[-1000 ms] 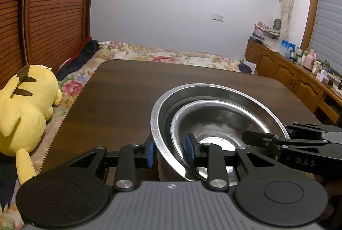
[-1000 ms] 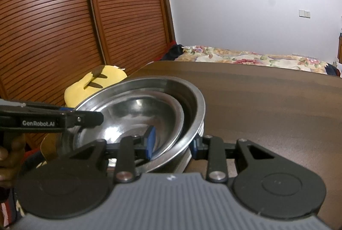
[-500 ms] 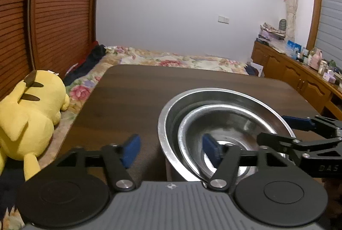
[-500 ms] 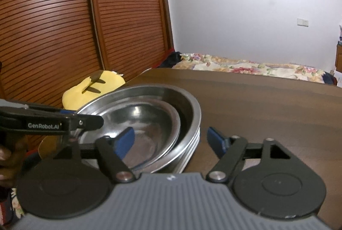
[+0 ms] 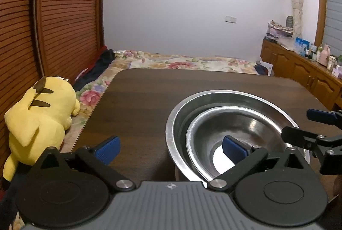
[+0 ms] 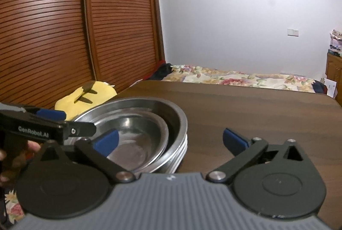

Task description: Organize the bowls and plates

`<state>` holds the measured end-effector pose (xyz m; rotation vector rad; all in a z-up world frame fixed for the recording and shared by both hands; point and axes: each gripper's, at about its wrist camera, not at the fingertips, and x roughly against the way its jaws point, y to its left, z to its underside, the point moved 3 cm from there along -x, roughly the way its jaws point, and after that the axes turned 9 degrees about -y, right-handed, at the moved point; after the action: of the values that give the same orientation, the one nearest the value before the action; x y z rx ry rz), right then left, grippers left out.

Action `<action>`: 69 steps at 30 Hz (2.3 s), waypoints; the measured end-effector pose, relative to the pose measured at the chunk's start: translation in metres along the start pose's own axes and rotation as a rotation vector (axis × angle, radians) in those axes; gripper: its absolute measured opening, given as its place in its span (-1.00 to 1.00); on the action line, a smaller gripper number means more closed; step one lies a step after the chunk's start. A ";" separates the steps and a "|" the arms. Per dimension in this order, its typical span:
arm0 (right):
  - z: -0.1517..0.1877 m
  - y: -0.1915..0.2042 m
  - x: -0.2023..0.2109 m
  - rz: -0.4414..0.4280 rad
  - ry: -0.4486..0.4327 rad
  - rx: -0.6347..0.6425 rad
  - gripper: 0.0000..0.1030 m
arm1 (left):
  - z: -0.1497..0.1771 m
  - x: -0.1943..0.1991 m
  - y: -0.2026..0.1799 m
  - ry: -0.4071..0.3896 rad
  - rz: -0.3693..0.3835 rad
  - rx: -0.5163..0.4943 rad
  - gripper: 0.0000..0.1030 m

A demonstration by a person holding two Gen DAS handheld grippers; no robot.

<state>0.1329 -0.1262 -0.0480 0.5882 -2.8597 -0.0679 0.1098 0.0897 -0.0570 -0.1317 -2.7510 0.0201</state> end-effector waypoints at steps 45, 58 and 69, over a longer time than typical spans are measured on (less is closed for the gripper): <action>-0.021 -0.023 0.087 0.261 -0.023 -0.045 1.00 | -0.008 0.075 -0.080 -0.108 0.018 -0.074 1.00; -0.013 -0.024 0.093 0.297 -0.034 -0.044 1.00 | -0.001 0.077 -0.076 -0.114 0.006 -0.064 1.00; 0.006 -0.030 0.086 0.320 -0.032 -0.036 1.00 | 0.018 0.068 -0.076 -0.092 -0.003 -0.052 1.00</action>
<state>0.0657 -0.1877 -0.0384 0.1185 -2.9363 -0.0757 0.0334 0.0209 -0.0459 -0.1450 -2.8449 -0.0479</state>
